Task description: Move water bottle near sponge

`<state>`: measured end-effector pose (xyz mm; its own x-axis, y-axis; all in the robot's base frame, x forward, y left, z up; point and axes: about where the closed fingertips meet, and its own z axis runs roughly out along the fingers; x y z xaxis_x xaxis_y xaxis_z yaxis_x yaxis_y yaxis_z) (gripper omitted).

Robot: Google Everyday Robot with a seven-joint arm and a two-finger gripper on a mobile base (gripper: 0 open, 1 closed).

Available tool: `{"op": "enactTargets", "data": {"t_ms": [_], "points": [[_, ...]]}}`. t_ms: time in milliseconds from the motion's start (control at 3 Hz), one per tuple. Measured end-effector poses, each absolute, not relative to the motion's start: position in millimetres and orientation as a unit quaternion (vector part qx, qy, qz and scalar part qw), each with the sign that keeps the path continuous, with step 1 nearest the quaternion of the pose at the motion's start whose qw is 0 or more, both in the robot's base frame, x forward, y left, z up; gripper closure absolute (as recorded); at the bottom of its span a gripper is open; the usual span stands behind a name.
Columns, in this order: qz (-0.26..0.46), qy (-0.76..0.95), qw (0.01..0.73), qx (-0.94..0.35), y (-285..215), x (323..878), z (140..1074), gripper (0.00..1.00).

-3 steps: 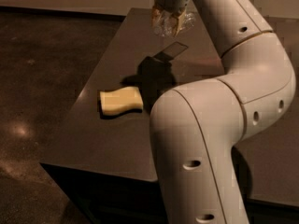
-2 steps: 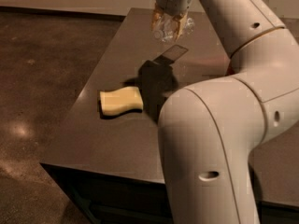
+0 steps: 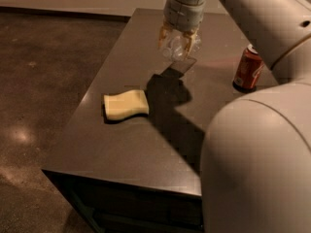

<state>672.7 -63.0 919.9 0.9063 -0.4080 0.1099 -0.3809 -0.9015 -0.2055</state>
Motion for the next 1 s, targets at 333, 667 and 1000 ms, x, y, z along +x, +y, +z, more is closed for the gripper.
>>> {"op": "enactTargets", "data": {"t_ms": [333, 667, 1000], "points": [[-0.056, 0.18, 0.094, -0.978, -57.7, 647.4, 907.4, 1.0], [-0.06, 0.18, 0.098, -0.977, -55.4, 651.0, 906.2, 1.0], [-0.067, 0.154, 0.084, -0.982, -49.0, 654.0, 902.2, 1.0]]}}
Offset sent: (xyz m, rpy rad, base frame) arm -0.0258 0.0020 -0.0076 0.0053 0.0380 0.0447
